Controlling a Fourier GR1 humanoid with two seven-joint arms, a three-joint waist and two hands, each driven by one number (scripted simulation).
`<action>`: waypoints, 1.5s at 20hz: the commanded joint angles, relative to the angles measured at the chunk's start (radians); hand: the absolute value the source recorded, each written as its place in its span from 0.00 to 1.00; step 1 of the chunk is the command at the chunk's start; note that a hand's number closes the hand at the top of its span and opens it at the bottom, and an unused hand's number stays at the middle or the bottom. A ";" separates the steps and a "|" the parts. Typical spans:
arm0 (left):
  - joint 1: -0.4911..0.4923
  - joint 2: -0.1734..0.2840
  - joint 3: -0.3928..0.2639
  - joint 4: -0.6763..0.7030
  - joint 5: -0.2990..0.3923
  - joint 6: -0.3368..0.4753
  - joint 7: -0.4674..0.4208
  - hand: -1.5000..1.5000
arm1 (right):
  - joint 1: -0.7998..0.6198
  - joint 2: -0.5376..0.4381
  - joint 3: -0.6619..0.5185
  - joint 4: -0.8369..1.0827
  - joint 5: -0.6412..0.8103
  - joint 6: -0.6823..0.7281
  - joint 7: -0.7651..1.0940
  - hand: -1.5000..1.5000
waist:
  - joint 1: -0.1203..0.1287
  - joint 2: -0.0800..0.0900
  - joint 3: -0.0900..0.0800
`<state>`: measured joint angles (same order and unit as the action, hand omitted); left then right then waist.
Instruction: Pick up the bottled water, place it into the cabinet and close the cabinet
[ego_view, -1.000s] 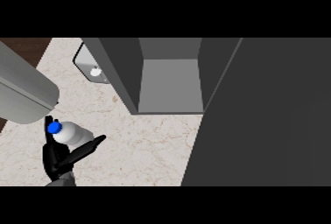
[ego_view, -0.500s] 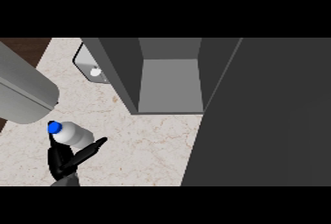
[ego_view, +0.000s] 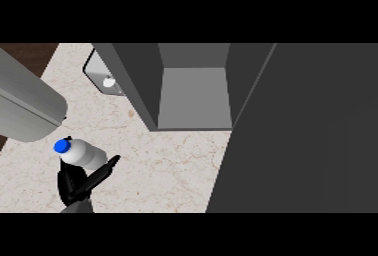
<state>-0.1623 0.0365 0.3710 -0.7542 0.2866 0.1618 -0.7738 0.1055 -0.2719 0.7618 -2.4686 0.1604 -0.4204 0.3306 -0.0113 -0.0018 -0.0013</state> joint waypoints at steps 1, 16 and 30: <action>-0.064 -0.001 0.031 0.110 0.028 -0.031 -0.087 1.00 | -0.035 -0.016 -0.022 -0.135 0.100 0.010 0.137 0.00 | -0.001 0.002 -0.001; -0.043 0.033 -0.053 0.089 0.059 -0.264 -0.076 1.00 | 0.000 -0.028 -0.004 -0.076 0.068 -0.007 0.016 0.00 | -0.001 0.000 0.000; 0.063 -0.030 -0.308 -0.283 -0.045 -0.322 0.161 1.00 | 0.066 -0.072 0.061 -0.118 0.119 -0.032 0.008 0.00 | 0.008 -0.007 0.002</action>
<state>-0.1330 0.0264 0.1115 -0.8953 0.2427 -0.1761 -0.7125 0.1189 -0.3185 0.7593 -2.4629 0.1460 -0.4404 0.2899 -0.0040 -0.0050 0.0002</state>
